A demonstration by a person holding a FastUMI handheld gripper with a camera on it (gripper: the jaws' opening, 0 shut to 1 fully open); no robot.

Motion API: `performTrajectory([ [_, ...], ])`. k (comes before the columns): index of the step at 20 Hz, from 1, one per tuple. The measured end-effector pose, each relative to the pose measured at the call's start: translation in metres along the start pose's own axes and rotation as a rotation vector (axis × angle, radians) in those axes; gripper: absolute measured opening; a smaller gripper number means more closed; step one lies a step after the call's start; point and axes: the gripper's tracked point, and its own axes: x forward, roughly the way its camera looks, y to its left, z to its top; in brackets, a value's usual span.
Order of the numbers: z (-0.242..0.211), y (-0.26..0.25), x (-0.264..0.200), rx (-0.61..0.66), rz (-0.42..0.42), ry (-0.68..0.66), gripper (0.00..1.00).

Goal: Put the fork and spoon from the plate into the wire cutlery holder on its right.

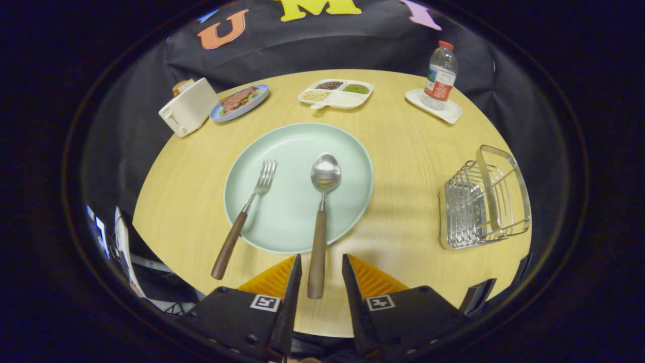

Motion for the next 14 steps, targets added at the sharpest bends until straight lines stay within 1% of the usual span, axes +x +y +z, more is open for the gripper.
performTrajectory([
  [2, 0.001, 0.002, 0.001, 0.024, 0.017, 0.007, 0.23],
  [3, 0.002, 0.004, 0.001, 0.027, 0.033, 0.006, 0.13],
  [4, 0.001, 0.002, 0.001, 0.026, 0.034, 0.003, 0.11],
  [5, 0.005, 0.003, -0.004, 0.032, 0.054, -0.004, 0.11],
  [6, 0.004, 0.005, -0.002, 0.030, 0.062, -0.007, 0.03],
  [10, 0.008, 0.005, -0.018, 0.021, 0.079, -0.044, 0.03],
  [14, 0.014, 0.005, -0.042, 0.044, 0.117, -0.081, 0.03],
])
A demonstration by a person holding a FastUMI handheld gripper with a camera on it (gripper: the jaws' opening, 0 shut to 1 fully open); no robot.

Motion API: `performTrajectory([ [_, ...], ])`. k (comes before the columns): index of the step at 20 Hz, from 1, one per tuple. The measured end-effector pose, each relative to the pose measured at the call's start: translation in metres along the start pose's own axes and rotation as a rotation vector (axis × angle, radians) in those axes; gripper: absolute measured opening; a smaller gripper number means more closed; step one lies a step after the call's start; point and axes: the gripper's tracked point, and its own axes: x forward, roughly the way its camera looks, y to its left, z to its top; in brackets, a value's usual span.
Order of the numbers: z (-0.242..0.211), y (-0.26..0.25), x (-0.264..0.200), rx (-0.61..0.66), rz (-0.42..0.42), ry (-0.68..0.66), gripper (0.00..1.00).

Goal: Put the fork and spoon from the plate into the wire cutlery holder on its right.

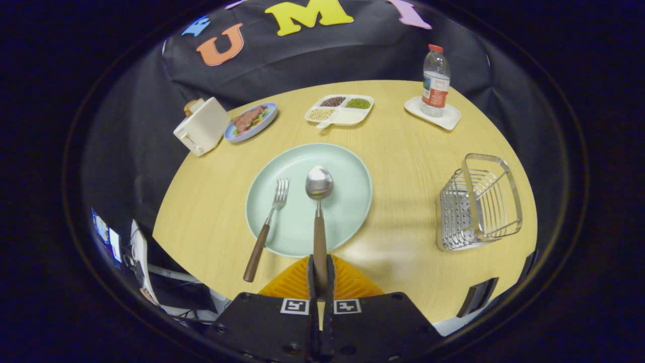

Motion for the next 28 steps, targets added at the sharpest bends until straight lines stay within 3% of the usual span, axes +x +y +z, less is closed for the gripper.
performTrajectory([
  [3, 0.009, -0.009, -0.033, 0.032, 0.011, -0.036, 0.03],
  [9, 0.024, -0.077, -0.106, 0.108, -0.089, -0.122, 0.03],
  [13, 0.022, -0.125, -0.131, 0.196, -0.144, -0.116, 0.03],
  [20, -0.006, -0.144, -0.135, 0.255, -0.165, -0.019, 0.03],
  [28, 0.004, -0.142, -0.124, 0.320, -0.172, 0.003, 0.03],
])
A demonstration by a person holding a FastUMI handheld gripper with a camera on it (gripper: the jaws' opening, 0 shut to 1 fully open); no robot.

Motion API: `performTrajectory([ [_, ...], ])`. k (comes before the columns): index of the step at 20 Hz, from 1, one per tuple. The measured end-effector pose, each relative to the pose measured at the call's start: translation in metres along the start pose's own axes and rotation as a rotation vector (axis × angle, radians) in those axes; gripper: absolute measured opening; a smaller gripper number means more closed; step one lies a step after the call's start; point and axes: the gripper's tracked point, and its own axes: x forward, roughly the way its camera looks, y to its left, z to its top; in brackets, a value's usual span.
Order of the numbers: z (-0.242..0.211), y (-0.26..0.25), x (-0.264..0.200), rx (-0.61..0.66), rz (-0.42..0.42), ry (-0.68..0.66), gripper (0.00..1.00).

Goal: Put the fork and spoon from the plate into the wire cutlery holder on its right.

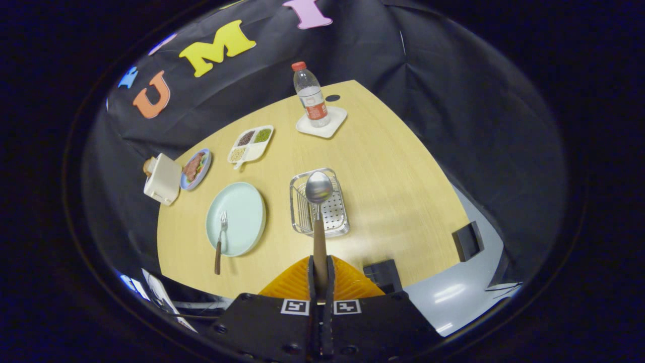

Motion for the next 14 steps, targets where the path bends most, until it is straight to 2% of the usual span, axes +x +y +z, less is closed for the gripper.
performTrajectory([
  [6, 0.012, 0.004, -0.007, 0.028, -0.001, -0.039, 0.09],
  [7, 0.016, 0.009, -0.008, 0.023, 0.011, -0.054, 0.14],
  [8, 0.018, 0.012, -0.009, 0.008, 0.006, -0.065, 0.37],
  [12, 0.037, 0.021, -0.015, -0.039, -0.029, -0.161, 0.95],
  [14, 0.034, 0.038, -0.015, -0.050, -0.021, -0.168, 0.95],
])
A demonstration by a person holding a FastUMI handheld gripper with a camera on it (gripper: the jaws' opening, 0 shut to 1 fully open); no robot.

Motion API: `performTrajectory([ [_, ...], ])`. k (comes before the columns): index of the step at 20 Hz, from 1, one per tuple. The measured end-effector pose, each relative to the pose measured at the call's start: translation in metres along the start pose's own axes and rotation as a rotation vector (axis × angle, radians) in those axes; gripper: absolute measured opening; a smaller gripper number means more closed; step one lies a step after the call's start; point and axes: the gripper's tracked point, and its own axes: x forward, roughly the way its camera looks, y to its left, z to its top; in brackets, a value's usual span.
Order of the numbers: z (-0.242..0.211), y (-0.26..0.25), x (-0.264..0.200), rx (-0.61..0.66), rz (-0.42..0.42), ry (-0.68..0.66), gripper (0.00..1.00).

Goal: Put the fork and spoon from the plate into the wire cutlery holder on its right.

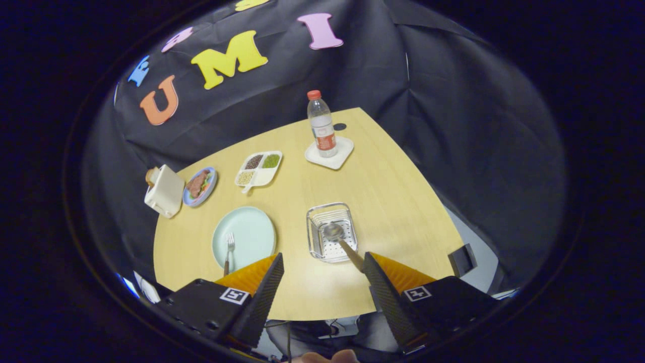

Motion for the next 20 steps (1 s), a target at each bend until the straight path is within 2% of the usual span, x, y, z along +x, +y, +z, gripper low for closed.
performTrajectory([
  [5, -0.024, 0.061, -0.004, -0.079, 0.054, 0.017, 0.95],
  [10, -0.055, 0.127, 0.011, -0.156, 0.106, 0.059, 0.95],
  [16, -0.110, 0.184, 0.056, -0.236, 0.110, 0.169, 0.95],
  [20, -0.135, 0.202, 0.077, -0.244, 0.107, 0.225, 0.95],
])
